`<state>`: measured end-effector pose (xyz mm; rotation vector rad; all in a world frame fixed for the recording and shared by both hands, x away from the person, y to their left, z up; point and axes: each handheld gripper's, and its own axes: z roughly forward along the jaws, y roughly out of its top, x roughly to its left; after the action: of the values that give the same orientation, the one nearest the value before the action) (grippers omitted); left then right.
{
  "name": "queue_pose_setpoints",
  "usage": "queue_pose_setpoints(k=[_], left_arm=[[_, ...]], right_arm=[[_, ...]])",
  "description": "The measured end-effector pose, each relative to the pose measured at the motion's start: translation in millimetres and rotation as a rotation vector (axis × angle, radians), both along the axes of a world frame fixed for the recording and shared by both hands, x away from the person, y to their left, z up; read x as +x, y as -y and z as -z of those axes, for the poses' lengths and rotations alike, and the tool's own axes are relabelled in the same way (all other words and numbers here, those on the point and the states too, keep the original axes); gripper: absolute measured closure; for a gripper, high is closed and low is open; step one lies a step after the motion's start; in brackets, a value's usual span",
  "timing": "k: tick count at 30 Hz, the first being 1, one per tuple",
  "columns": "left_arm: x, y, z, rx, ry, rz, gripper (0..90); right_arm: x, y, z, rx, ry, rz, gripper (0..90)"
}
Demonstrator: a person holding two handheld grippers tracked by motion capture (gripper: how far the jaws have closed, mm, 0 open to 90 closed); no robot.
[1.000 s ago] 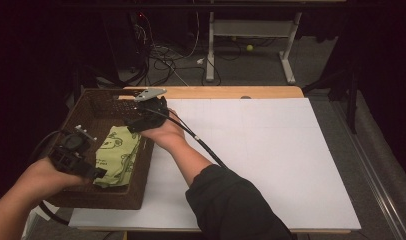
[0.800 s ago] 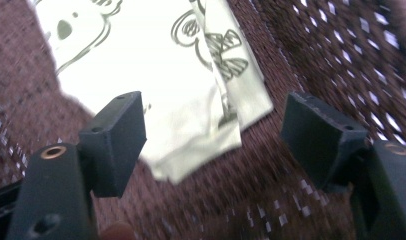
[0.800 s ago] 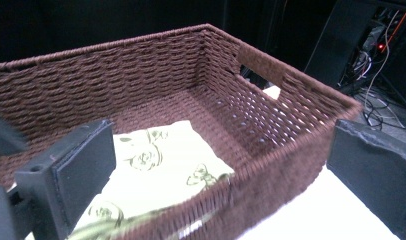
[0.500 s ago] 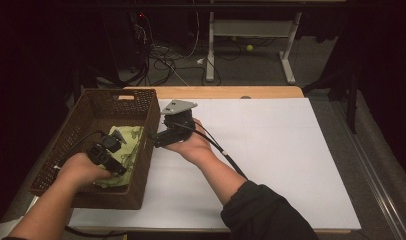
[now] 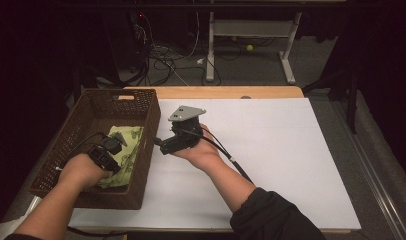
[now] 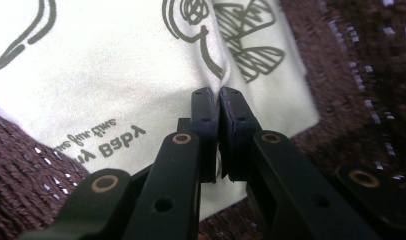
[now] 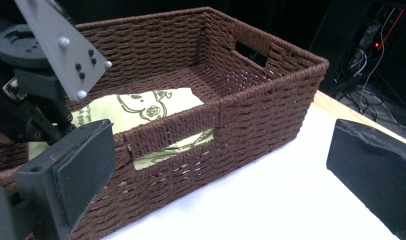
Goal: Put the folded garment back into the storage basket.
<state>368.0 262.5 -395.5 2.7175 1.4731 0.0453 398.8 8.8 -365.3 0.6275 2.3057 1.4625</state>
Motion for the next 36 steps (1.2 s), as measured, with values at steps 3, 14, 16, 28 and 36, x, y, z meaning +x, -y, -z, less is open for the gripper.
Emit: queue_pose_setpoints(k=[3, 14, 16, 28, 36], left_arm=[[0.2, 0.4, 2.0, -0.014, -0.02, 0.009, 75.4], [2.4, 7.1, 13.7, 0.05, -0.048, 0.038, 82.6], [1.6, 6.1, 11.0, 0.045, -0.043, 0.034, 83.3], [2.0, 10.5, 18.5, 0.068, -0.028, 0.037, 59.6], [2.2, 6.9, 17.4, 0.051, -0.015, 0.031, 83.3]], right_arm=[[-3.6, 1.1, -1.0, 0.004, -0.002, 0.001, 0.5], [-15.8, 2.3, 13.0, 0.012, -0.026, -0.027, 0.5], [-16.0, 2.9, 13.6, 0.013, -0.032, -0.025, 0.5], [-16.5, 3.6, 12.0, 0.017, -0.026, -0.015, 0.5], [-15.5, 2.4, 17.1, 0.017, -0.033, -0.023, 0.5]])
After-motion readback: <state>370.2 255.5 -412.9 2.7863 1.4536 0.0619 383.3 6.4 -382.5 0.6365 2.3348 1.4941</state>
